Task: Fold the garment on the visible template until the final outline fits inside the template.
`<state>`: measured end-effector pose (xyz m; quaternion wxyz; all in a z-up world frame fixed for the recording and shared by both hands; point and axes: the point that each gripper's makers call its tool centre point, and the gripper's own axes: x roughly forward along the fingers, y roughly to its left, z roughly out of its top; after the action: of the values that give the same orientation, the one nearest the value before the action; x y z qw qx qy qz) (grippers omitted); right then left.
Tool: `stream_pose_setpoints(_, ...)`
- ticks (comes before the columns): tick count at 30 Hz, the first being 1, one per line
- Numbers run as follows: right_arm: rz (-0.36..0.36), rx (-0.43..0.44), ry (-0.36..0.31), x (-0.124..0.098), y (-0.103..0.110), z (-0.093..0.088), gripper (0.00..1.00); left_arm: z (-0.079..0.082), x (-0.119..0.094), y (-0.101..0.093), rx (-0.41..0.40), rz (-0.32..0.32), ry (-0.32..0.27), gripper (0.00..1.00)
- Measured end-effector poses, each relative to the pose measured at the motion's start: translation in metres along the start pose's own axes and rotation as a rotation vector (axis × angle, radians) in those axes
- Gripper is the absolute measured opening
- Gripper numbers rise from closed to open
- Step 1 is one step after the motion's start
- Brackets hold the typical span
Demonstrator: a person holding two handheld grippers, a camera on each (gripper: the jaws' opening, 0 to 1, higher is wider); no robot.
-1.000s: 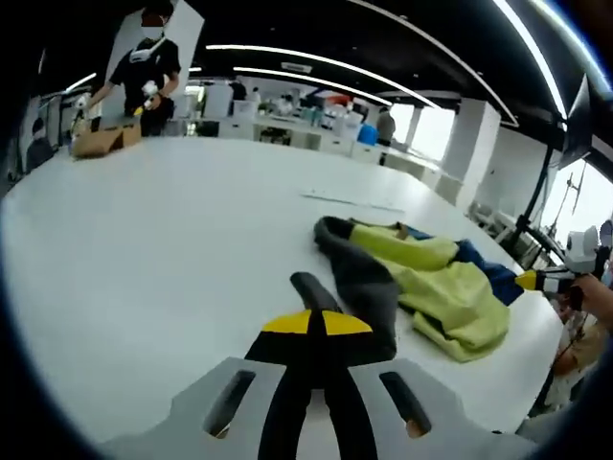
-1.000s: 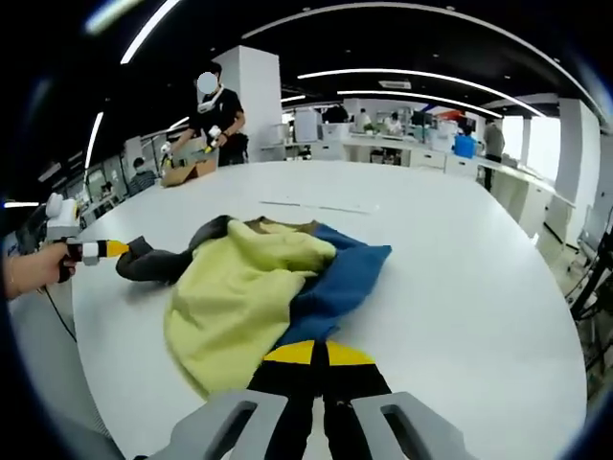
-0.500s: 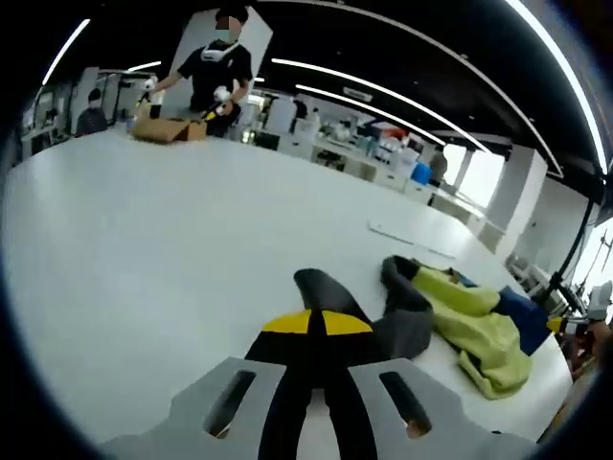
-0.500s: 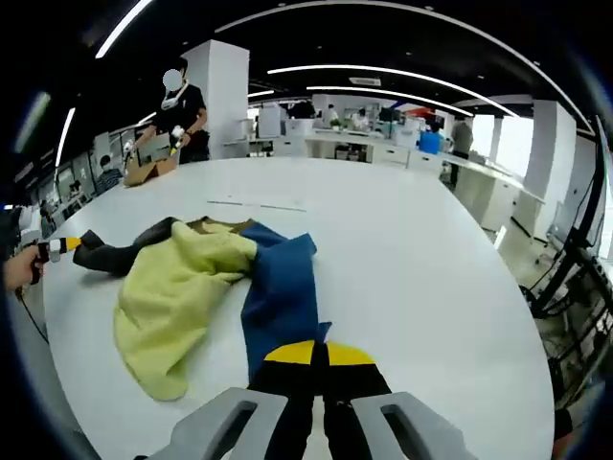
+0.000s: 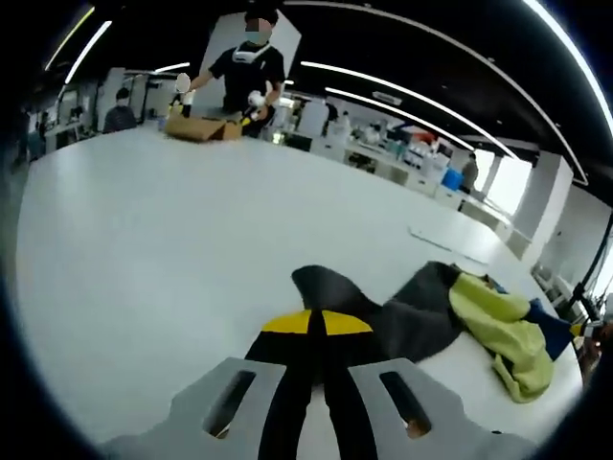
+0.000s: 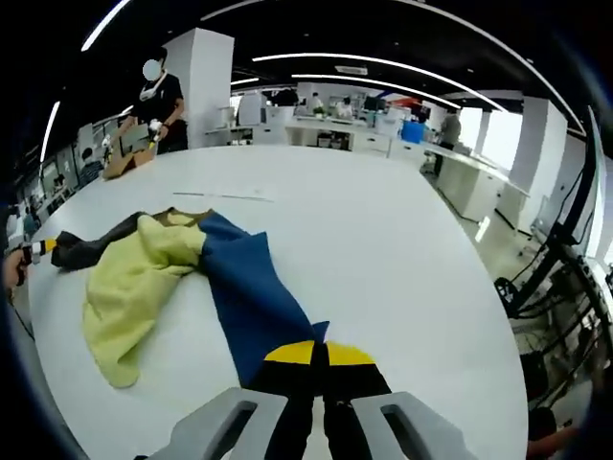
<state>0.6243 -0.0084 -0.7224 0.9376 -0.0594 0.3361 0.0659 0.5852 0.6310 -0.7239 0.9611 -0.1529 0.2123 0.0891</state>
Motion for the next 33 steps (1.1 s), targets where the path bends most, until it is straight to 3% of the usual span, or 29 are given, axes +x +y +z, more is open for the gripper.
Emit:
stream_pose_setpoints(11,-0.035,0.029,0.038,0.012,-0.036,-0.004,0.0,-0.006,0.014,0.013,0.012,0.024,0.048,0.0)
stream_pose_setpoints(16,-0.057,0.031,0.077,0.028,-0.064,-0.006,0.0,-0.001,0.021,0.019,0.028,0.033,0.053,0.0)
stream_pose_setpoints(33,-0.116,-0.039,0.188,0.04,-0.094,-0.024,0.0,0.008,0.03,0.029,0.105,0.048,0.073,0.0)
